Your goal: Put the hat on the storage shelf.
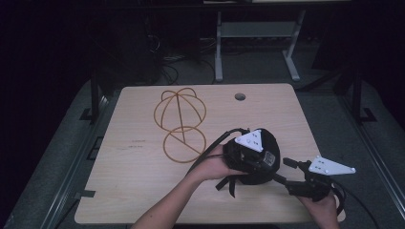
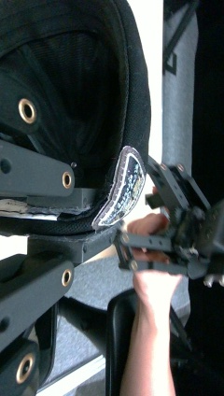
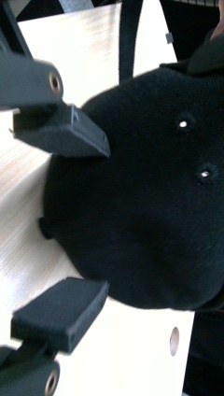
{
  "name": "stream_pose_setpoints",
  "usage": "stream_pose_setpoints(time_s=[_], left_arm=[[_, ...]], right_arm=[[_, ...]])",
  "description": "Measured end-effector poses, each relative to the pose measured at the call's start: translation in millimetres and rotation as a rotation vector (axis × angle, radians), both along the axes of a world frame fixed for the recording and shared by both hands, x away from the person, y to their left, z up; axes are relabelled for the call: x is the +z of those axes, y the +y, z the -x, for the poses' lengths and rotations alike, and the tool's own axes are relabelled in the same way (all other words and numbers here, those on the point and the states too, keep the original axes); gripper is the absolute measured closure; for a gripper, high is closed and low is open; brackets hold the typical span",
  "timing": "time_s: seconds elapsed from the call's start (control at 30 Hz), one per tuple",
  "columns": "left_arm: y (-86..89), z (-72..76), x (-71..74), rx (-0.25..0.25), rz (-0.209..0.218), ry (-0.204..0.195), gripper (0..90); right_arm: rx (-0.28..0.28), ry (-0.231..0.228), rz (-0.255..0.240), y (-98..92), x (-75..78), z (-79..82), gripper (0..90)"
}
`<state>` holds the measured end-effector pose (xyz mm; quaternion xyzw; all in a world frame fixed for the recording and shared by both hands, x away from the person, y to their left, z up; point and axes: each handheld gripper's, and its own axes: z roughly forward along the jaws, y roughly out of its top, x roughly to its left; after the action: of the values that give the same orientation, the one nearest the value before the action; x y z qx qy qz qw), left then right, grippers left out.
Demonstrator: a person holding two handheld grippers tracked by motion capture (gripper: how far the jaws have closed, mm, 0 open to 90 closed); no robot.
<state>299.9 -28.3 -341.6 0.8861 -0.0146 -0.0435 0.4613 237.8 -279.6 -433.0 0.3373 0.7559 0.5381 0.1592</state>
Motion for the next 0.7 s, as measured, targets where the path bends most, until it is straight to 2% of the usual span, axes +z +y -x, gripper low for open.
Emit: stream_pose_setpoints(time_s=[0.1,0.13,0.17,0.27,0.3,0.33,0.37,0.4,0.43,0.47,0.6,0.7], left_arm=[[-5.4,3.9,1.0,-0.03,-0.008,-0.008,81.0],[-9.5,7.0,1.6,-0.047,-0.023,-0.028,80.9],[-9.5,7.0,1.6,-0.047,-0.023,-0.028,80.9],[-11.4,7.3,2.6,-0.053,-0.022,-0.026,80.9],[-11.4,7.3,2.6,-0.053,-0.022,-0.026,80.9],[-11.1,7.2,2.6,-0.05,-0.02,-0.024,80.9],[-10.9,7.2,2.7,-0.049,-0.02,-0.024,80.9],[-10.6,6.9,2.9,-0.047,-0.023,-0.027,80.9],[-10.3,6.8,2.9,-0.044,-0.025,-0.028,80.9],[-9.5,6.2,3.2,-0.037,-0.025,-0.032,80.8],[-8.1,6.1,3.4,-0.021,-0.028,-0.04,79.6],[-6.9,6.7,3.5,-0.006,-0.031,-0.046,74.2]], right_arm=[[0.01,-0.007,0.003,1.3,-0.1,0.2,33.9],[0.018,-0.009,0.004,2.1,-0.1,1.1,38.6],[0.018,-0.009,0.004,2.1,-0.1,1.1,38.6],[0.024,-0.023,0.006,1.1,0.5,2.9,50.8],[0.024,-0.023,0.006,1.1,0.5,2.9,50.8],[0.036,-0.03,0.017,1.6,0.9,4.1,64.6],[0.036,-0.03,0.017,1.6,0.9,4.1,64.6],[0.043,-0.038,0.026,1.9,1.4,5.7,73.8],[0.043,-0.038,0.026,1.9,1.4,5.7,73.8],[0.05,-0.047,0.031,2.1,1.9,6.4,81.1],[0.053,-0.043,0.036,1.5,3.0,6.7,86.9],[0.053,-0.032,0.038,1.3,2.8,6.3,87.6]])
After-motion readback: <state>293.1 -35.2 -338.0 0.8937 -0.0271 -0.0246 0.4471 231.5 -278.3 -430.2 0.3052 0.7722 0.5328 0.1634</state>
